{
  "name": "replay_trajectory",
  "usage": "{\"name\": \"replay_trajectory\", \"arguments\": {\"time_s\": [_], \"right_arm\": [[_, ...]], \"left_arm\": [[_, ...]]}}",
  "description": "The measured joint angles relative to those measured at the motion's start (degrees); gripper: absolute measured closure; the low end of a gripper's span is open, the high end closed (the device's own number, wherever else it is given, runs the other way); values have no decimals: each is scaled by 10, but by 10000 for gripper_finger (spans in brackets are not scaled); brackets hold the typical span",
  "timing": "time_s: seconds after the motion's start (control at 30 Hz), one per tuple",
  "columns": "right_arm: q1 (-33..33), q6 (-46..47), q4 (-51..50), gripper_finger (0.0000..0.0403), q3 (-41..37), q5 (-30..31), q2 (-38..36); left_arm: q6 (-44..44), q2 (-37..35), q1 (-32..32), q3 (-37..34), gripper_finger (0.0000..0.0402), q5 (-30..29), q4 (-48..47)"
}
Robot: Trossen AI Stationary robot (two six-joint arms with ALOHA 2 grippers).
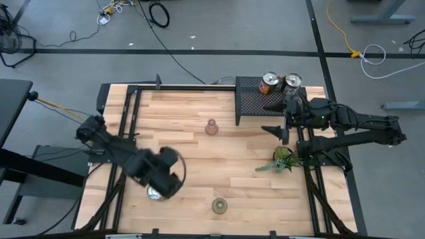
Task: Pick & Place candle stick holders
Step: Put the silver scented candle on the shelf aligned with the silver scented candles
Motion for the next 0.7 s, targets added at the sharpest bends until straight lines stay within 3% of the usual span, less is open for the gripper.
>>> {"name": "replay_trajectory", "arguments": {"time_s": [0.3, 0.4, 0.57, 0.7], "right_arm": [[0, -1, -2, 7, 0, -8, 0], [0, -10, -4, 7, 0, -8, 0], [0, -19, -3, 7, 0, 12, 0], [0, -19, -3, 7, 0, 22, 0]], "left_arm": [[-218, 0, -133, -66, 133, 62, 31], [-278, 5, -170, -66, 133, 50, 52], [-349, 33, -213, -66, 133, 42, 52], [-355, 66, -236, -66, 133, 41, 60]]}}
